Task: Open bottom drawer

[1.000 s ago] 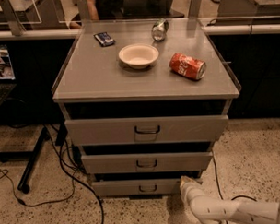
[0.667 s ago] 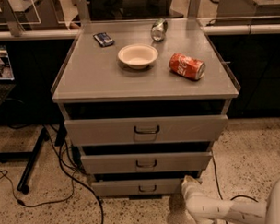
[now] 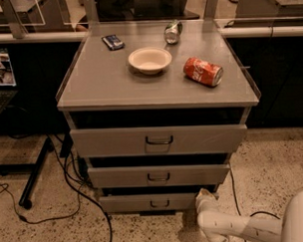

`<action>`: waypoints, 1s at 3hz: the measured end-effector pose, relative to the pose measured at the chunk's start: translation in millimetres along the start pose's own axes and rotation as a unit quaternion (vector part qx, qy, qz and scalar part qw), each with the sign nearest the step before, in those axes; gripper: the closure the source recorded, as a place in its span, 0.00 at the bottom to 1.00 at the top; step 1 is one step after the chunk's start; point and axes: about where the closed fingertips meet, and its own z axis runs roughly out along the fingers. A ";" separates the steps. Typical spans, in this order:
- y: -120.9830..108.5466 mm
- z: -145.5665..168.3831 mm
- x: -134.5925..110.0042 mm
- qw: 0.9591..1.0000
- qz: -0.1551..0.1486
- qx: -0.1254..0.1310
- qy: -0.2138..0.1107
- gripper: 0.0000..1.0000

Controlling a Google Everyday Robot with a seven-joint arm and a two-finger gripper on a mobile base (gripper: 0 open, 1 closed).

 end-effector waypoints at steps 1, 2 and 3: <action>-9.5 20.4 3.1 0.999 0.037 0.029 -0.009 1.00; -14.5 43.4 -0.3 0.997 0.055 0.044 -0.005 1.00; -14.8 59.1 2.2 0.997 0.060 0.052 0.021 1.00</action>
Offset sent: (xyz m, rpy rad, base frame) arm 0.0360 -0.0241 -0.0397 0.0698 0.0062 -0.1823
